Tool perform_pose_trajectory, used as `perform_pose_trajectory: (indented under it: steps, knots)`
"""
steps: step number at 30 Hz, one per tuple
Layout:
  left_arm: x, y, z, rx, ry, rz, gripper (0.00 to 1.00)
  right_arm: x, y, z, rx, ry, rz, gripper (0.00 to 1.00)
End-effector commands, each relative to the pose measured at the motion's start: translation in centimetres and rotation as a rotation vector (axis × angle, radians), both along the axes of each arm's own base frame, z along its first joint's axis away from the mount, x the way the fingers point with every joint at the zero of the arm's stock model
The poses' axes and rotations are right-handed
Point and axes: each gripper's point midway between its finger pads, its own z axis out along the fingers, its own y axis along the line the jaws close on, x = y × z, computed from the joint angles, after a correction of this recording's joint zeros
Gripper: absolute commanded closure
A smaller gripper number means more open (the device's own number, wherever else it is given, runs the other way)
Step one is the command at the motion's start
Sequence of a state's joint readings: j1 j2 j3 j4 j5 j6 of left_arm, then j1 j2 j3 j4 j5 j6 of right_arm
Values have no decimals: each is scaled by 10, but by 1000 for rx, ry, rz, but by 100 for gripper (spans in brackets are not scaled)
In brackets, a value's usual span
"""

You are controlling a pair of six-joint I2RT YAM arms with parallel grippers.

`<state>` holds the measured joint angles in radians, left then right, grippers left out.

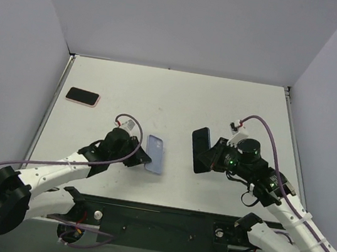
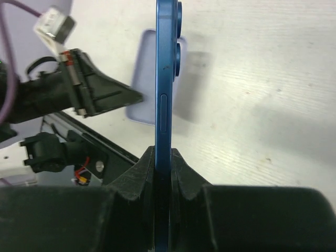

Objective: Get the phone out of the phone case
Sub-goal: Place the phone case at the center of the board.

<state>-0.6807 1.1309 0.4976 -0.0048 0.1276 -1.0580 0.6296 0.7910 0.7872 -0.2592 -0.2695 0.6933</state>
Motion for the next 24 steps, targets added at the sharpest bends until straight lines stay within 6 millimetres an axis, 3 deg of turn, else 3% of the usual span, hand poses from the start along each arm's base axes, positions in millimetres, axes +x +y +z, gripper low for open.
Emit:
perform_pose_trajectory:
  steps: [1,4,10,19,24]
  knots:
    - [-25,32,-14,162,-15,-67,100,1,-30,-7,-129,-54,-67,100]
    - [-47,51,-31,217,57,-72,100,2,-38,-9,-158,-59,-91,100]
    - [-68,84,-36,326,114,-24,100,1,-39,-10,-172,-59,-84,100]
    - [-98,77,-44,213,203,-64,100,2,-39,-9,-172,-60,-78,100]
    - [-100,79,-51,235,206,-52,100,0,-38,-15,-167,-48,-74,100]
